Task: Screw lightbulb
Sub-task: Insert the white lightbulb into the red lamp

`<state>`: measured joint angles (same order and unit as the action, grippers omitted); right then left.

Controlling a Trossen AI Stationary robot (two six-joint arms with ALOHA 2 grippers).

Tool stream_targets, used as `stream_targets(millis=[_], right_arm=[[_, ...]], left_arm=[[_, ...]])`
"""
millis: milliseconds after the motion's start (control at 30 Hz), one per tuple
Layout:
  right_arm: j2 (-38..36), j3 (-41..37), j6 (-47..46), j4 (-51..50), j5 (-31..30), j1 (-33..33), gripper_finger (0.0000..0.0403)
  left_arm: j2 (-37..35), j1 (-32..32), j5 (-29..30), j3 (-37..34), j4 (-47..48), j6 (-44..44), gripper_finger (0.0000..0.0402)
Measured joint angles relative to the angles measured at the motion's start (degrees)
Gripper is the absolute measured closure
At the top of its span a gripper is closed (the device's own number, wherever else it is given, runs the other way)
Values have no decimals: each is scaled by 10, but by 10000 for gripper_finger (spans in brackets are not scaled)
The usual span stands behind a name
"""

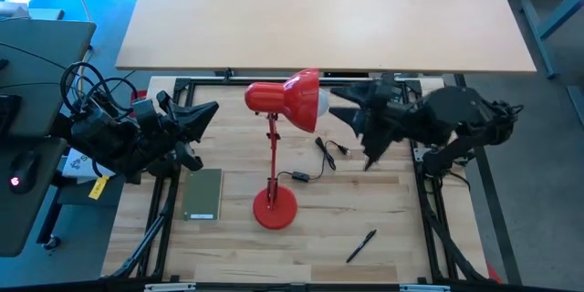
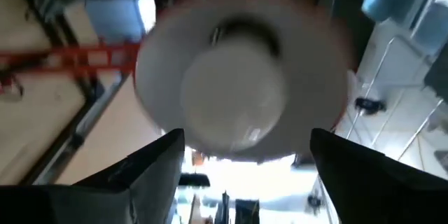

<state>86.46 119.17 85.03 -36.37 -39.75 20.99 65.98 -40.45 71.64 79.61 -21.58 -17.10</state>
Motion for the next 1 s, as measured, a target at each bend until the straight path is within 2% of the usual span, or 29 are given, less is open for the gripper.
stream_targets(millis=[233, 533, 833, 1000], right_arm=[[2, 0, -25, -8, 4, 3, 132], [3, 0, -36, -8, 15, 2, 134], [3, 0, -107, -16, 74, 2, 134], [3, 0, -63, -21, 73, 8, 134]], left_arm=[[0, 0, 0, 0, 0, -11, 401], [0, 0, 0, 0, 0, -20, 402], [0, 0, 0, 0, -1, -20, 401], [0, 0, 0, 0, -1, -20, 401]])
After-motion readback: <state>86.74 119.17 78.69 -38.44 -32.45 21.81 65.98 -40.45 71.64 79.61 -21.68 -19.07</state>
